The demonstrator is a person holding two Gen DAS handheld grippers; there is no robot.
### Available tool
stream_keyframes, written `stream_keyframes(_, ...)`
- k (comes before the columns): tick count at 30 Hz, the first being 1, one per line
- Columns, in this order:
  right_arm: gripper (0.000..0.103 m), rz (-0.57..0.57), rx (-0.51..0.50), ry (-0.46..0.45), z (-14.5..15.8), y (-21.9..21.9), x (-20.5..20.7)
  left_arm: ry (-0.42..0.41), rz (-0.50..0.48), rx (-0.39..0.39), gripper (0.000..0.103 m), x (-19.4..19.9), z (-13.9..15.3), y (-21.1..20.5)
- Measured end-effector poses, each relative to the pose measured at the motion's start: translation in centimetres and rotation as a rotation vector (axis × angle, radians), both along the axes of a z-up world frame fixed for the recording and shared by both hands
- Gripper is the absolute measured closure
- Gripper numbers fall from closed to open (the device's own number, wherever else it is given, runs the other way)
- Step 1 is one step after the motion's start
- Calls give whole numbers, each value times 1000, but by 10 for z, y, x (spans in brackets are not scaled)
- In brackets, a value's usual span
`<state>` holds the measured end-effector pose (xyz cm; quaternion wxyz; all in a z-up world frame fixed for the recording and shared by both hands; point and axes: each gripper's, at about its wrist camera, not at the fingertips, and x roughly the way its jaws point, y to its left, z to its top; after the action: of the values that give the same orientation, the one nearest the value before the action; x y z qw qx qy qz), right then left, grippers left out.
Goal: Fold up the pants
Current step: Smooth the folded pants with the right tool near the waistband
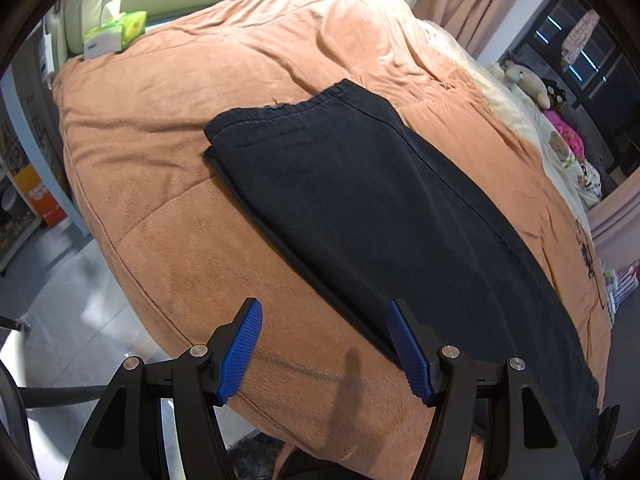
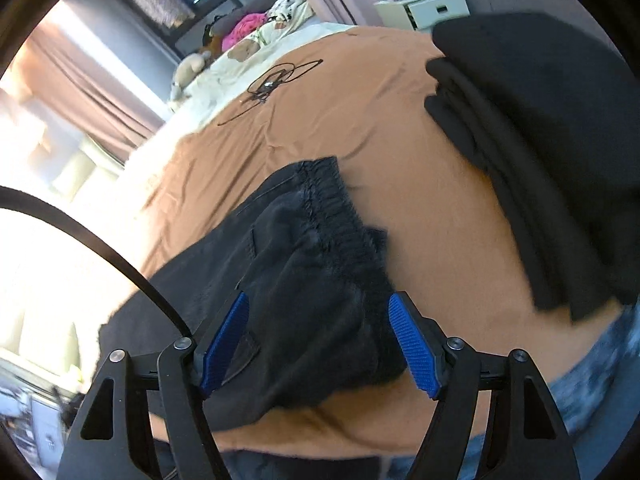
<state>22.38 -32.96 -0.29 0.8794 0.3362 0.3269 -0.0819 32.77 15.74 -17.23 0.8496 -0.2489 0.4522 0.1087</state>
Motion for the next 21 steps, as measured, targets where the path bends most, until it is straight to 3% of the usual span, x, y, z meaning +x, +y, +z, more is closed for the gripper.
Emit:
stream_keyframes(3, 28, -25, 73, -23, -13, 1, -15, -2, -16, -4, 36, 3, 1, -5)
stream_keyframes(6, 17, -72, 147, -43, -29, 1, -29, -2, -28, -5, 36, 5, 3, -10)
stream_keyframes(13, 3, -115, 362, -130, -63, 1, -44, -14, -22, -39, 36, 5, 6, -12)
stream_keyframes(17, 1, -148, 540, -203, -94, -4, -42, -6, -18, -45, 36, 1, 6, -11)
stream_keyframes(21, 1, -144, 621, -242, -115, -4, -35, -12, 2, -48, 36, -6, 9, -5)
